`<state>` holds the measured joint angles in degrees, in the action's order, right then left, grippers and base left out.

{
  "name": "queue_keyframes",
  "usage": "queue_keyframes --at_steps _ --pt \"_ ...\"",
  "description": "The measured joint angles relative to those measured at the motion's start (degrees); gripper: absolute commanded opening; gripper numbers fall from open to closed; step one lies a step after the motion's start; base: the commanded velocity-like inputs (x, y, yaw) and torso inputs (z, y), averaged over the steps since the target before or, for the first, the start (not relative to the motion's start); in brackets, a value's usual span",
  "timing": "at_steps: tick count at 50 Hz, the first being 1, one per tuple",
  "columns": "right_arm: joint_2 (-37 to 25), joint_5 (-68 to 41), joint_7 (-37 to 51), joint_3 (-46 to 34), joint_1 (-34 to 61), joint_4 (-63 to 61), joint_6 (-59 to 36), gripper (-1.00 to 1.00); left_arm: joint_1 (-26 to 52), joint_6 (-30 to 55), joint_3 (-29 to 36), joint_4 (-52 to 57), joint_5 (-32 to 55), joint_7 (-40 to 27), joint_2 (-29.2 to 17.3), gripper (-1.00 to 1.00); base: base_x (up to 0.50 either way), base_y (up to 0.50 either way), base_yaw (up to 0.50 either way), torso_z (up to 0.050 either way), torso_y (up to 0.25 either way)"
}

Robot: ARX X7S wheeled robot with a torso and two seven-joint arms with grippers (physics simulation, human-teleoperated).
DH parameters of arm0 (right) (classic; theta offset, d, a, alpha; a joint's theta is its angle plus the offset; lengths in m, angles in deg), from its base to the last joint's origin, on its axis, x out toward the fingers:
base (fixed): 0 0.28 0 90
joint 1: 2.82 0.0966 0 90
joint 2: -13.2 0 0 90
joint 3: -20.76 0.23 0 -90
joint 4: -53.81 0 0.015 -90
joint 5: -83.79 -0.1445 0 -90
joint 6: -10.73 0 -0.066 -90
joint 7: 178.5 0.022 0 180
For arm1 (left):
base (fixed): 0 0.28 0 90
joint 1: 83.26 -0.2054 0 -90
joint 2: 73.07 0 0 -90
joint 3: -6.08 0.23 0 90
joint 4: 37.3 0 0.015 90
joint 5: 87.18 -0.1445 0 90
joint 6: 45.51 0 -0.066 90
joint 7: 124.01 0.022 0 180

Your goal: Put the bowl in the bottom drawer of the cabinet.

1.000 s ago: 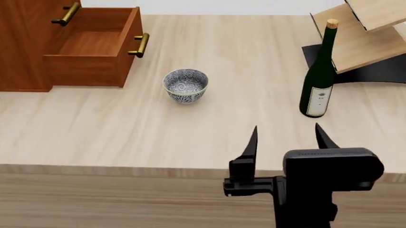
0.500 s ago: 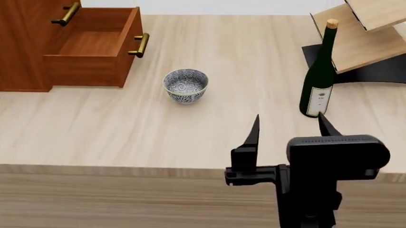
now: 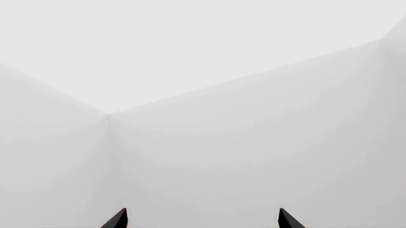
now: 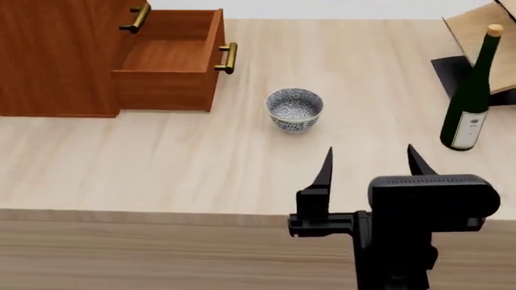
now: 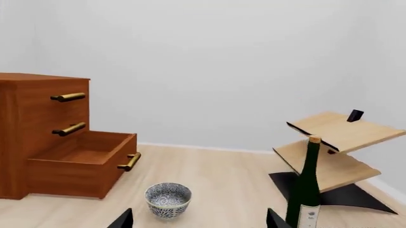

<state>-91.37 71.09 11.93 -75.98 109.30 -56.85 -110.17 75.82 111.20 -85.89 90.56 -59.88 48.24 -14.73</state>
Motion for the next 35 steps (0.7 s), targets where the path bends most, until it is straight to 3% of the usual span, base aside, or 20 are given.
queue_keyframes --at_steps 35 --pt "-0.68 -1.23 0.53 0.23 -1.28 -0.3 0.77 1.0 -0.49 -0.95 0.47 -0.32 0.2 -0.46 -0.12 1.0 0.0 0.49 0.0 0.0 0.0"
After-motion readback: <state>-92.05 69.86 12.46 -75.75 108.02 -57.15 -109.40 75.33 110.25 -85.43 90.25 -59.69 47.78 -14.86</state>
